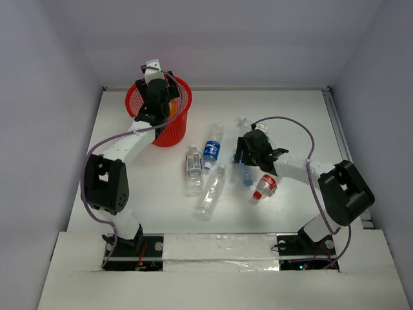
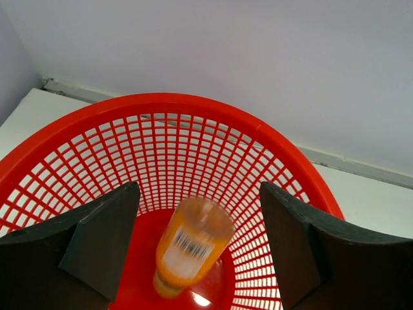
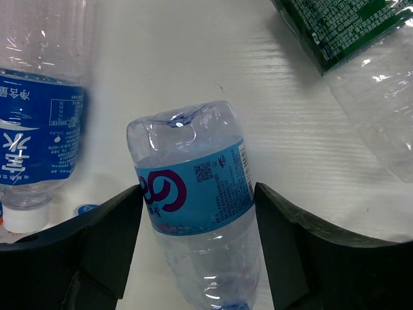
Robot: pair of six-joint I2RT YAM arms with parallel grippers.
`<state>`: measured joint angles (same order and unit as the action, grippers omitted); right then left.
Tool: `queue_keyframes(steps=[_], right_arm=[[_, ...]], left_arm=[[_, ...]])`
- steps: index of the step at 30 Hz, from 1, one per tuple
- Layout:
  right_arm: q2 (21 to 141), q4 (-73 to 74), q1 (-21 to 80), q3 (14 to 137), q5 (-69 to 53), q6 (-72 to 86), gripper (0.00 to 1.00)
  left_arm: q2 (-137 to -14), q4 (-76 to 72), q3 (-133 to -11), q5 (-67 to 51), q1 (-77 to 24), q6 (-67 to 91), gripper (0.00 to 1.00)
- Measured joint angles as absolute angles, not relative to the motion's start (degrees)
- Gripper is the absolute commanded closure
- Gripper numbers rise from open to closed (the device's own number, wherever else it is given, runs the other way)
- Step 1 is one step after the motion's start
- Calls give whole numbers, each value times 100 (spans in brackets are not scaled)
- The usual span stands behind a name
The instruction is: Put the plastic bottles in the bin
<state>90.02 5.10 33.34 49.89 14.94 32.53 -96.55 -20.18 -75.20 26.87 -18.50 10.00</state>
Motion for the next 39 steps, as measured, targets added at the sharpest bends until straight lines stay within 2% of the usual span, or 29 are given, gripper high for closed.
queue_keyframes(steps=[7, 11, 20, 23, 27, 29, 31, 37, 38, 39], right_arm=[[8973, 438, 3334, 4987, 1507, 3253, 39], [8641, 432, 3334, 4947, 1549, 3221, 40], [6707, 320, 3334, 4799, 1328, 3081, 42], [6501, 338, 3363, 5109, 1059, 3022, 40], [6816, 252, 3483, 5990, 600, 2985, 40], [7140, 152, 3601, 6504, 316, 3006, 39], [7568, -38, 3767, 7076, 95, 3048, 39], [9275, -449, 4169, 8956, -287, 3336, 39], [9524, -537, 4195, 9207, -336, 3415, 39], [9815, -600, 4213, 9504, -381, 3509, 38]], left_arm=[[-9045, -1905, -7358, 2285, -1850, 1243, 33], [-8488, -1874, -7358, 1951, -1850, 1441, 42], [-7150, -1004, -7183, 1310, -1865, 2126, 64], [-6751, -486, -7183, 1201, -1865, 2408, 66], [-6285, 126, -7181, 1103, -1879, 2801, 65], [-5999, 137, -7008, 919, -1892, 2873, 73], [-5575, 104, -6637, 698, -1909, 2880, 76], [-4735, -75, -6141, 305, -1940, 2689, 79], [-4692, -156, -6112, 283, -1940, 2639, 87], [-4681, -207, -6095, 255, -1940, 2604, 89]])
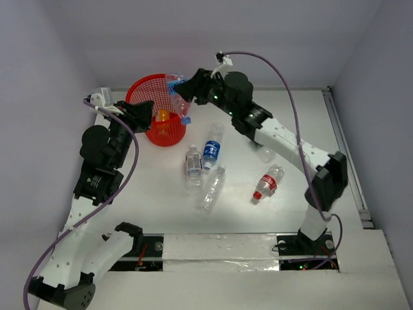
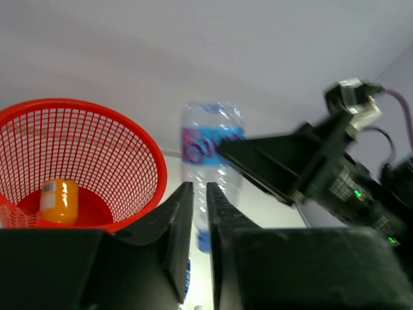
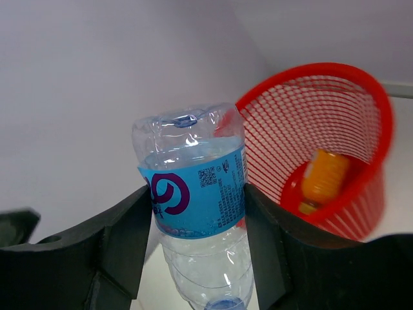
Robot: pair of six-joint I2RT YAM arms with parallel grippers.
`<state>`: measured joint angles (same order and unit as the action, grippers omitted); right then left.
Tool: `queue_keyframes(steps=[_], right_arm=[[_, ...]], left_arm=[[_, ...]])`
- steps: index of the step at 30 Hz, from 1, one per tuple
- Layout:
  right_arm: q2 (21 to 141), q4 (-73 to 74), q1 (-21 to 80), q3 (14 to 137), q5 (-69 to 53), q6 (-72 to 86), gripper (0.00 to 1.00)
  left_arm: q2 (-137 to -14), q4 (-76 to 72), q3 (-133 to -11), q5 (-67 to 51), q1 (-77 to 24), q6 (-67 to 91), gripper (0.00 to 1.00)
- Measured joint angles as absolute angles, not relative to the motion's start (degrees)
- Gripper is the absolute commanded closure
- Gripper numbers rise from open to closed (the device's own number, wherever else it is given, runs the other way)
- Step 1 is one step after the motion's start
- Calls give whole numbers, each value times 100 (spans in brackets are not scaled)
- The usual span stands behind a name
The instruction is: Put the plastic bottles in the bin
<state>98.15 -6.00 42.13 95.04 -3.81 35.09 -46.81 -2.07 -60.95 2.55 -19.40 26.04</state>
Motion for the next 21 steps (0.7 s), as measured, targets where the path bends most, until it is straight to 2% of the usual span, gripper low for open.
queue_keyframes(steps=[3, 6, 10, 11, 13, 16, 21], right_arm=[[10687, -744, 4222, 10431, -458, 3769, 38], [11463, -742, 4222, 11314, -454, 3916, 37], [12317, -462, 4217, 12444, -329, 3918, 28], [12457, -362, 4217, 12637, -294, 3896, 22], [12626, -252, 4209, 12822, -228, 3848, 15], [12742, -126, 4206, 12890, -163, 3795, 11], [12776, 12, 4206, 12888, -126, 3693, 10]], left_arm=[[-4709, -224, -6073, 91, -1938, 2436, 90], [-4788, -213, -6073, -21, -1940, 2305, 84], [-4980, -84, -6073, -45, -1940, 2263, 80], [-5006, -51, -6075, -51, -1940, 2257, 78], [-5030, -3, -6077, -69, -1940, 2257, 76], [-5048, 32, -6077, -115, -1940, 2257, 72], [-5116, 34, -6080, -285, -1940, 2257, 68]])
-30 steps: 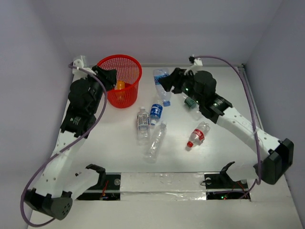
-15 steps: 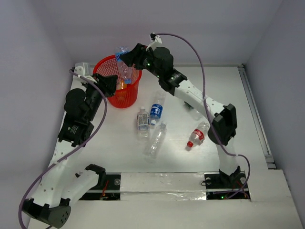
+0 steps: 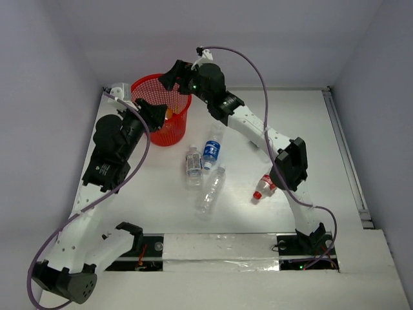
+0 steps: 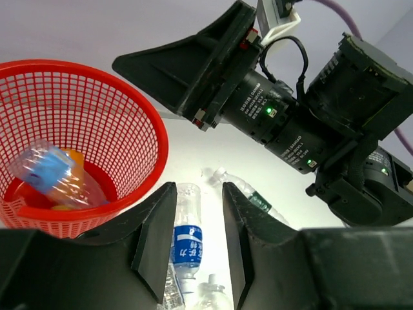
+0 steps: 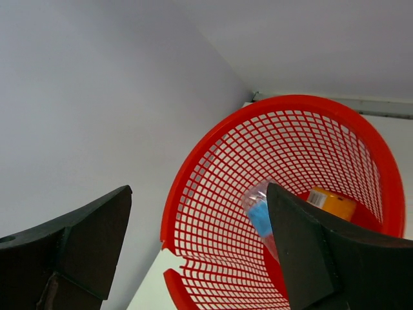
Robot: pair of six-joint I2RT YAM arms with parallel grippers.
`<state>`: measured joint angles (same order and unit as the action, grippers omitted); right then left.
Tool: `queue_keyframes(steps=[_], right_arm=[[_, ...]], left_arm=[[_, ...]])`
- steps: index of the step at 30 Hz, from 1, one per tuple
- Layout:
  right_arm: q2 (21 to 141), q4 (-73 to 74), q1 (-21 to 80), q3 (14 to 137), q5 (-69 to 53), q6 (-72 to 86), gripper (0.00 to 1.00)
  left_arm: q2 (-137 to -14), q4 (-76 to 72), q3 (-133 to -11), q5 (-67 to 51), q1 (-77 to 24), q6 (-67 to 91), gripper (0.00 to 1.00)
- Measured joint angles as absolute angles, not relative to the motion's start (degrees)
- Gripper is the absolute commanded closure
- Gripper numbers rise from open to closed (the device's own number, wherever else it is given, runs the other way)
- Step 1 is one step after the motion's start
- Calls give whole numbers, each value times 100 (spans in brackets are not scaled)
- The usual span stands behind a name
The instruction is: Put the plastic bottles in the bin
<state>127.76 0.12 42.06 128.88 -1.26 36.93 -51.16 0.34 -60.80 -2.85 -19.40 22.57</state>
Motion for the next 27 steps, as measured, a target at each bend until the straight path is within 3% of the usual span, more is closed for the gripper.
queue_keyframes(steps=[3, 5, 11, 13, 20, 27], right_arm=[[12621, -3, 4206, 12654, -54, 3544, 14], [12263, -27, 4206, 12147, 80, 3402, 23], [10027, -279, 4152, 9577, 878, 2936, 65], [9070, -475, 4064, 8661, 1219, 2853, 70], [5924, -687, 3653, 6552, 2510, 2569, 66], [4506, -377, 3645, 5959, 2910, 2377, 51]], left_arm=[[-5216, 40, -6097, -432, -1966, 2246, 67], [-5308, 73, -6128, -464, -2106, 2204, 67], [-5723, 211, -6368, -338, -3245, 1879, 65], [-5850, 252, -6381, -250, -3638, 1763, 61], [-6897, 349, -6681, 410, -5236, 1450, 42], [-8720, 320, -7096, 884, -6420, 1286, 26]])
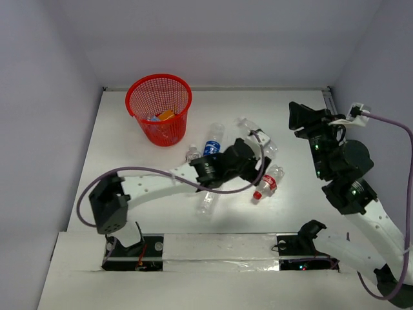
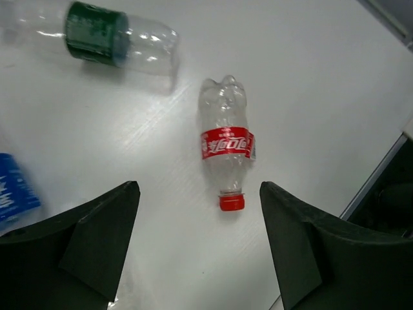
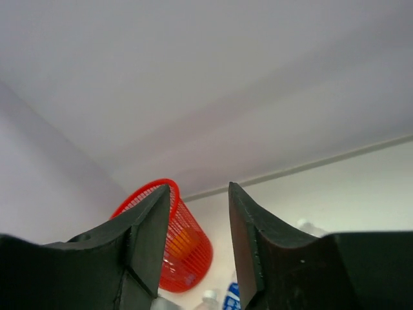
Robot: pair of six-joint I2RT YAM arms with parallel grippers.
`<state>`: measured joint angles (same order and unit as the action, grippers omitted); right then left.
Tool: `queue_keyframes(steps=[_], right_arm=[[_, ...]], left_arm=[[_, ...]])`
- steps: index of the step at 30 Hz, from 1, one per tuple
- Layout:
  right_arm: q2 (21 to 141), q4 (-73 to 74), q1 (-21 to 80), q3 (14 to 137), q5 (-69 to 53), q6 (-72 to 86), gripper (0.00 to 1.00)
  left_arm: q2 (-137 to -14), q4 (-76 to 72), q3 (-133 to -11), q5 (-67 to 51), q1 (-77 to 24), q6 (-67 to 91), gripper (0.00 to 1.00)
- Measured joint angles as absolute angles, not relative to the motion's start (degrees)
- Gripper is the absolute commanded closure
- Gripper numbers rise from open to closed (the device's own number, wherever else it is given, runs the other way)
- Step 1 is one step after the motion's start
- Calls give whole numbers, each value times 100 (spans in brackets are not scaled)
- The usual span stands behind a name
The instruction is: Put the plastic bottles in the bin
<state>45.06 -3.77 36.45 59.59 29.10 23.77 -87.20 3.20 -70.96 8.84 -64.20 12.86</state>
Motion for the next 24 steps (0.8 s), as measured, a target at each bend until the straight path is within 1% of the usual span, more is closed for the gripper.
queue_keyframes(steps=[1, 2, 4, 5, 8, 17, 20, 23, 24], right_arm=[[4351, -261, 3645, 5883, 2947, 2373, 49], [4244, -145, 3645, 5835, 2967, 2366, 43], [4016, 67, 3645, 5732, 2989, 2355, 36], [3927, 178, 3645, 5697, 3004, 2333, 30], [3656, 445, 3645, 5577, 3026, 2316, 23], [3326, 836, 3645, 5266, 3000, 2314, 21], [3295, 915, 3645, 5183, 2954, 2316, 21], [3247, 1020, 3645, 5146, 2943, 2318, 21], [3232, 1022, 3645, 5135, 2941, 2320, 21]], left_arm=[[-8969, 322, -7185, 937, -6563, 1286, 25], [-9188, 298, -7269, 952, -6670, 1286, 24], [-9625, 180, -7450, 945, -6851, 1288, 22], [-9804, 141, -7542, 934, -6917, 1293, 22], [-10396, -5, -7922, 893, -7017, 1295, 20], [-11819, -99, -8901, 969, -7002, 1232, 20], [-12178, -91, -9111, 1068, -7002, 1181, 22], [-12523, -80, -9314, 1146, -7004, 1127, 30], [-12621, -82, -9356, 1166, -7004, 1111, 36]])
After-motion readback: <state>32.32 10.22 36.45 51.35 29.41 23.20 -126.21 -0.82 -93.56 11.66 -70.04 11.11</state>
